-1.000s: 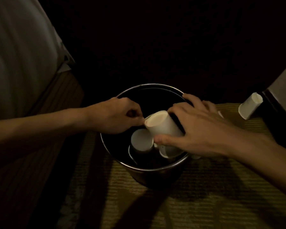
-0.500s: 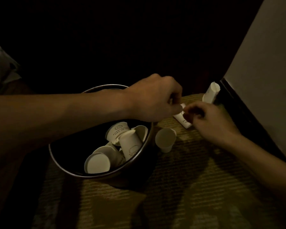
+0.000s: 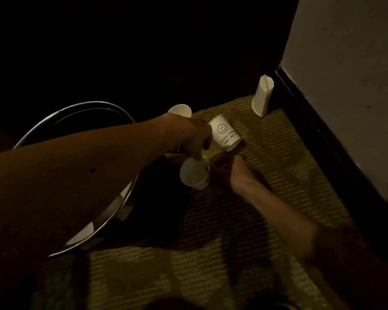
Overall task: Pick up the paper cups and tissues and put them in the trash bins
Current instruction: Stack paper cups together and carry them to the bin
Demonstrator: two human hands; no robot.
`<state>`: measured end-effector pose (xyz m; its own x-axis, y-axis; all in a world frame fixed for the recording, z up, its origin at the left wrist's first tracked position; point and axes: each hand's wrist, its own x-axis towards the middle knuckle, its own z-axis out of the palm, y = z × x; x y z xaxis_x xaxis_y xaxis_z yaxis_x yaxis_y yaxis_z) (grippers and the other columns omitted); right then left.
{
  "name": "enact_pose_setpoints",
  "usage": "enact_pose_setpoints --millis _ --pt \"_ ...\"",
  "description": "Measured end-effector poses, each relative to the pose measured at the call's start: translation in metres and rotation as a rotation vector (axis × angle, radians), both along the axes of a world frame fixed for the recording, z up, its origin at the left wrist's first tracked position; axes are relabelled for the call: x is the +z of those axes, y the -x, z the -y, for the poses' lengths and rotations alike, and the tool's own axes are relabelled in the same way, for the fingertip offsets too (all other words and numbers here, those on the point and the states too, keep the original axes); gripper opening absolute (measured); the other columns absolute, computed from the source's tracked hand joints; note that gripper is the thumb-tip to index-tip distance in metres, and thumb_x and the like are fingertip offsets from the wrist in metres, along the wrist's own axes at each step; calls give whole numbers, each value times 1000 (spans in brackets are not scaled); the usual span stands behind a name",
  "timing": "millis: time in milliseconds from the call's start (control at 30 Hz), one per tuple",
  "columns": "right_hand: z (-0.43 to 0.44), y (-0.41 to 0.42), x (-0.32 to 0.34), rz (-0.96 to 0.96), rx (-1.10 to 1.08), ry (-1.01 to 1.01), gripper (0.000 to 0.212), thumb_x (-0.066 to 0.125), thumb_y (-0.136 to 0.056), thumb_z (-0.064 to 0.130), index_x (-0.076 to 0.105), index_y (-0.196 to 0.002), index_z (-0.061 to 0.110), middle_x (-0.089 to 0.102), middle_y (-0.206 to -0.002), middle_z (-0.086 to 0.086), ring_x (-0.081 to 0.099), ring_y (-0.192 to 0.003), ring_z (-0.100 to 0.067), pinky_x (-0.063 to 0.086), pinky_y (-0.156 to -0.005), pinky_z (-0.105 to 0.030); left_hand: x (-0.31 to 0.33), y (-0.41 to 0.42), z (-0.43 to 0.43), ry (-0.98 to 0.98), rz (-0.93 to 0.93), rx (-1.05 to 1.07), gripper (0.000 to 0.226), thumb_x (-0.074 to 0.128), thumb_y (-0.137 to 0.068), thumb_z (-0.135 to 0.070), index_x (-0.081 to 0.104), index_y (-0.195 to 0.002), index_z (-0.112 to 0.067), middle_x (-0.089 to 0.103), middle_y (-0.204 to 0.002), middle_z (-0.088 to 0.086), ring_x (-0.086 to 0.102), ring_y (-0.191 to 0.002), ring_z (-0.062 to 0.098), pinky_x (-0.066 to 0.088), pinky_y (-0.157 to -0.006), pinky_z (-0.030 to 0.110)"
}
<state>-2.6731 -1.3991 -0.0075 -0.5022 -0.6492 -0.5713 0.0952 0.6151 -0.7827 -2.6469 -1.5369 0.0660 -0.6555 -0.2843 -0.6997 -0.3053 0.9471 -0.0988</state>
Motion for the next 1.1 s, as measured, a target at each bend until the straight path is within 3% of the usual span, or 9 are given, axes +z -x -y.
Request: enact_pose_setpoints --millis 167,300,467,633,733,833,900,1033,1100 --pt "-9 16 -7 -14 -88 -67 18 62 -94 20 66 -111 14 67 -108 -4 63 -98 -20 46 -72 -29 -9 6 -5 -99 145 154 49 56 -99 -32 41 -142 -13 58 -93 1 53 -63 12 43 -50 24" --pt "-24 32 -7 -40 -128 7 15 62 -93 21 70 -81 17 67 -78 -3 61 -71 -14 48 -56 -25 -9 14 -5 -211 -49 208 34 51 -102 -26 54 -132 -11 62 -86 -4 52 -58 1 42 -43 11" --pt "-33 50 -5 -70 -228 131 11 63 -93 30 69 -87 23 67 -78 5 59 -66 -5 46 -50 -18 -5 25 -3 -266 -230 289 17 58 -97 -16 70 -104 -6 73 -86 3 67 -74 13 41 -45 6" --pt "-36 56 -2 20 -202 302 65 65 -59 78 62 -105 33 66 -102 17 62 -91 1 46 -66 -17 -5 42 -4 -438 -325 493 19 59 -97 -11 66 -79 -11 68 -53 -4 69 -52 9 50 -44 17" --pt "-34 59 -9 -40 -160 307 89 82 -46 65 47 -122 34 57 -109 20 56 -95 4 45 -62 -11 -3 52 -2 -506 -379 575 14 62 -96 -13 68 -83 -12 69 -59 -4 69 -53 9 51 -45 18" --pt "-28 65 -18 -95 -243 278 70 86 -65 43 45 -120 28 52 -101 19 54 -88 3 43 -53 -10 -5 56 12 -442 -439 625 11 60 -97 -16 67 -91 -11 70 -72 3 67 -50 10 52 -43 21" --pt "-26 69 -24 -32 -307 274 65 84 -69 42 47 -120 25 55 -102 15 56 -88 0 46 -57 -16 -9 59 25 -299 -480 604 12 62 -94 -14 66 -103 -9 68 -85 7 69 -61 15 56 -46 24" --pt "-26 70 -31 23 -320 247 67 82 -69 46 51 -123 22 61 -105 9 61 -89 -4 47 -59 -19 -20 62 37 -165 -317 549 46 66 -91 -16 52 -134 -4 65 -117 14 67 -97 28 59 -82 43" --pt "-25 69 -34 56 -325 248 67 82 -69 47 52 -124 22 62 -104 10 63 -88 -4 48 -55 -16 -26 63 36 -207 -261 581 46 58 -96 -15 46 -139 -4 62 -121 19 65 -91 28 57 -75 38"
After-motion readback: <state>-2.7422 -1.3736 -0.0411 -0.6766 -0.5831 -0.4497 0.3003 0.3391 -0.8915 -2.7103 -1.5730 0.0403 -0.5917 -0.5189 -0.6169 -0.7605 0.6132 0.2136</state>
